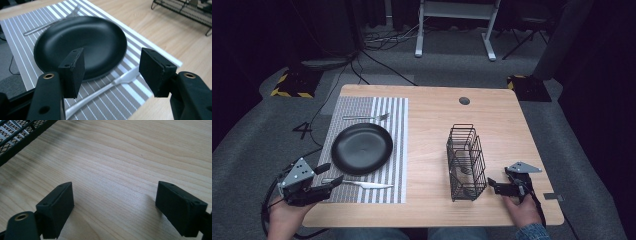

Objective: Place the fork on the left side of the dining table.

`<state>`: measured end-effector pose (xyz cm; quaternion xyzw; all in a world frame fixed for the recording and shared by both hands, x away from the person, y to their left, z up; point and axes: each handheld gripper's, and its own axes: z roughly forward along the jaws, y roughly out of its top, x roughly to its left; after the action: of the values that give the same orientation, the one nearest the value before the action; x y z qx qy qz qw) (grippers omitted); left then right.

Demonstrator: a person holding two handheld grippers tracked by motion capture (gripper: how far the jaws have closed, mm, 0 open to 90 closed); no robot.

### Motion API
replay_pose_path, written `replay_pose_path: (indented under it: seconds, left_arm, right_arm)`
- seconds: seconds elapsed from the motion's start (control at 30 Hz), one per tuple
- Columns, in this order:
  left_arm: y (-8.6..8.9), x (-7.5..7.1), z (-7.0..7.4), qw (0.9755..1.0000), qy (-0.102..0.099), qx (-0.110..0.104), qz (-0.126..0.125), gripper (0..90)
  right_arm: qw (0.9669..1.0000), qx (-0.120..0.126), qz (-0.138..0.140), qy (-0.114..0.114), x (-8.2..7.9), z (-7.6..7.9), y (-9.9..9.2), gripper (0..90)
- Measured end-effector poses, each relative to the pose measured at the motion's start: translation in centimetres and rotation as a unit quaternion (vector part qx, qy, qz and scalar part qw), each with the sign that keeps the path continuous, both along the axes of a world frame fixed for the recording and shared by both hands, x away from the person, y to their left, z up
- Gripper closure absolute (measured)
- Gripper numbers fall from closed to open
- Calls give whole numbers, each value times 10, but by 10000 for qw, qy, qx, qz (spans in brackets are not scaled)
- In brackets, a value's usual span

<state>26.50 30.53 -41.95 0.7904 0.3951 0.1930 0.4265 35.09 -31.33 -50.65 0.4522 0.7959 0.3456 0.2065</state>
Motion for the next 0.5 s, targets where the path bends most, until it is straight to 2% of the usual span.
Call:
replay_pose_path:
  seconds: [0.2, 0.27, 0.3, 0.5]
  left_arm:
    - [-2, -3, -22, 9991, 288, 97, -287, 353]
    - [-3, -3, -26, 9988, 332, 112, -330, 347]
    - [-5, -3, -34, 9978, 449, 195, -446, 343]
    - [-9, -5, -49, 9965, 635, 310, -443, 319]
  right_arm:
    - [10000, -2, -1, -2, 0, 0, 0, 151]
    - [10000, -1, -1, -1, 0, 0, 0, 151]
    - [10000, -6, 1, -7, 0, 0, 0, 151]
    - [10000, -6, 1, -8, 0, 0, 0, 151]
